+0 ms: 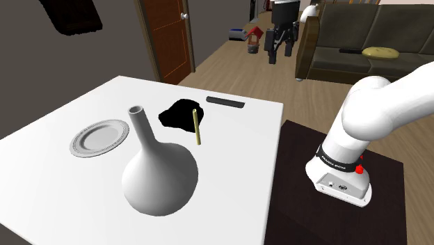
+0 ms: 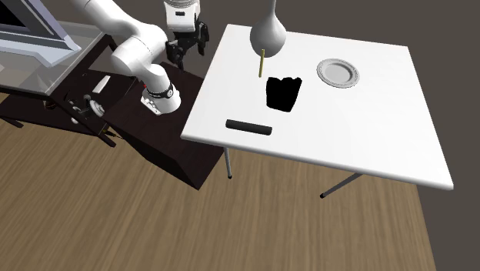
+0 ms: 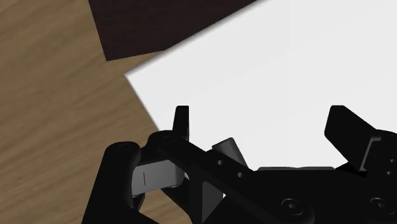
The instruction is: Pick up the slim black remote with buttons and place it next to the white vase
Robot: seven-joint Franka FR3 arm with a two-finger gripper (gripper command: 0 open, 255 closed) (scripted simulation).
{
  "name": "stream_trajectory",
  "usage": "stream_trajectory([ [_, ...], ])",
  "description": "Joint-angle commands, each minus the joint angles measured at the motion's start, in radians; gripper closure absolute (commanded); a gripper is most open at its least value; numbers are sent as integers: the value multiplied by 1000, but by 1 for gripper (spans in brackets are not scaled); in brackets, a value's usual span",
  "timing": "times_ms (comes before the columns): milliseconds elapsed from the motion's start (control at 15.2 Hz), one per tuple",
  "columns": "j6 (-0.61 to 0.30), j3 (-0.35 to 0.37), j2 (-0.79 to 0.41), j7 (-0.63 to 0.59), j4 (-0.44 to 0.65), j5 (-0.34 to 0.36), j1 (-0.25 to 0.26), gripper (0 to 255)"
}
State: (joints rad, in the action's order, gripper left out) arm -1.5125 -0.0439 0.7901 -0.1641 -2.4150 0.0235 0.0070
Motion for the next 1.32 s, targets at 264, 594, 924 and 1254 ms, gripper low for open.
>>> stream_trajectory([
  [264,-153,-38,-90,82,-45,13,18,0],
  [594,-341,-84,-236,185,-65,16,44,0],
  [924,-514,-122,-411,295,-45,-5,77,0],
  [1254,-662,-150,-601,417,12,-56,110,0],
])
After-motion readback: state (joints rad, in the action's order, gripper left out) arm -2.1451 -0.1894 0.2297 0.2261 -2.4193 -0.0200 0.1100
